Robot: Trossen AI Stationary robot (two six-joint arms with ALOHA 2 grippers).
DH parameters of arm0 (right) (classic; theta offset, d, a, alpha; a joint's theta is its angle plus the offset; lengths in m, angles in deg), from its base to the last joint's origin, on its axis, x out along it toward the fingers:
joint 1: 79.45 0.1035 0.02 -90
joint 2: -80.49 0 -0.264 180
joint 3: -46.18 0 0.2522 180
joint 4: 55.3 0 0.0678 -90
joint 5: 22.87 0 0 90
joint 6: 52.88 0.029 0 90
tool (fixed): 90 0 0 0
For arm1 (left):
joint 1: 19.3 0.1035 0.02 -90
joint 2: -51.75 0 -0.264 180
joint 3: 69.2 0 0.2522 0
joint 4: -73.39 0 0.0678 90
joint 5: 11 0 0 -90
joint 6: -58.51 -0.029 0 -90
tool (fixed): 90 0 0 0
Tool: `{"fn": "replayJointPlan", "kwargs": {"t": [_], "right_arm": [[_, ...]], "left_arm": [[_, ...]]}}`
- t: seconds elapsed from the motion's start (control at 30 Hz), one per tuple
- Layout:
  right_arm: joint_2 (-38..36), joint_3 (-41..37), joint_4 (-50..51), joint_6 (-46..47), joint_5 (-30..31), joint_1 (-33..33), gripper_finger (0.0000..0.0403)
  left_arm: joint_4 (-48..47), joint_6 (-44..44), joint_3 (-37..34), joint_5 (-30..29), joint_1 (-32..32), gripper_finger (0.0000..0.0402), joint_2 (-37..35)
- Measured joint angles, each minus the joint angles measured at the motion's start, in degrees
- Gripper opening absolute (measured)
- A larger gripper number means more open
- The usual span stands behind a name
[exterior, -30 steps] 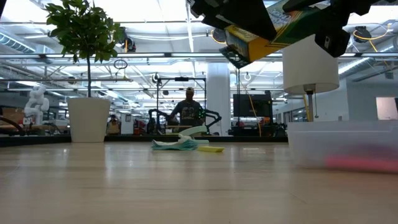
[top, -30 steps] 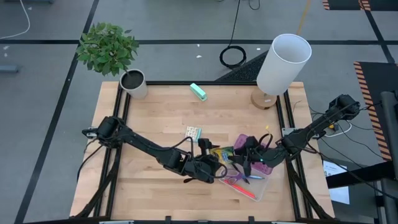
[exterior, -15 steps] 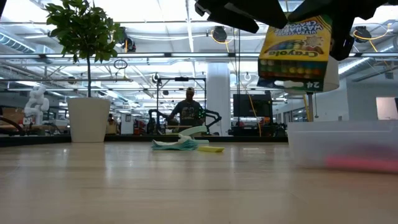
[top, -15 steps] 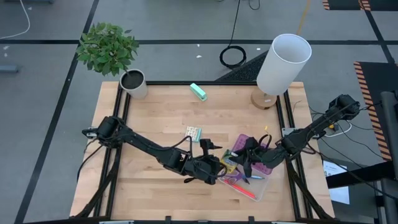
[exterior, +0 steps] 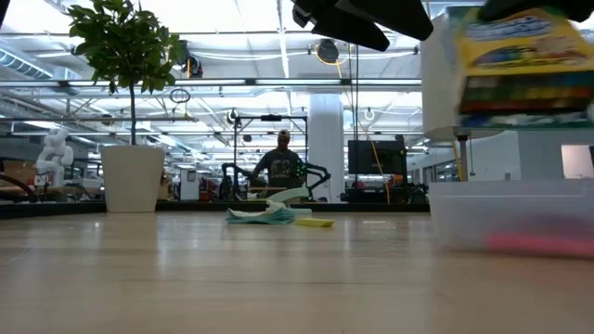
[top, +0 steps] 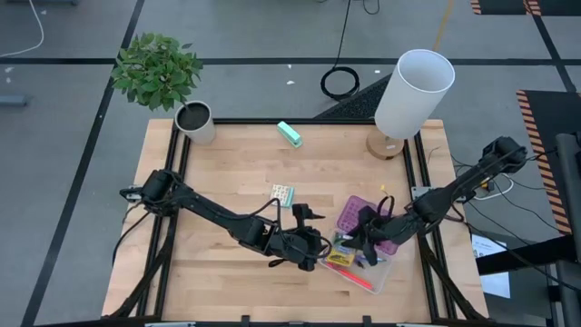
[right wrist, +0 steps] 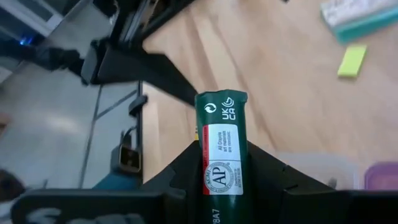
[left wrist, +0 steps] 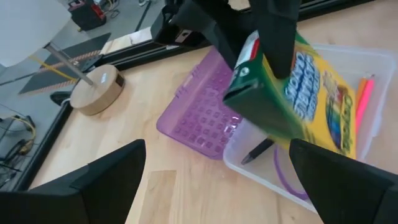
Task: Pack school essentials
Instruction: Put the yellow crayon box into the violet supply box
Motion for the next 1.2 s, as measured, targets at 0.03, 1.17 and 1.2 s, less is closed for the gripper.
{"fn": "replayJointPlan", "kwargs": {"t": [0.03,1.17,1.2], "right_arm": [[-0.69,0.0,1.17,0.48,-1.15,0.0,0.009],[-10.52,-11.21,1.62,1.81,-34.87,-5.02,0.0091],[-9.69,-11.21,1.79,0.89,-35.68,-5.72,0.0091]], "left_arm": [[0.0,0.02,0.0,0.3,0.0,0.0399,0.0],[2.99,1.3,0.0,3.59,1.08,0.0399,0.04],[2.99,1.28,0.0,3.6,1.07,0.0399,0.04]]}}
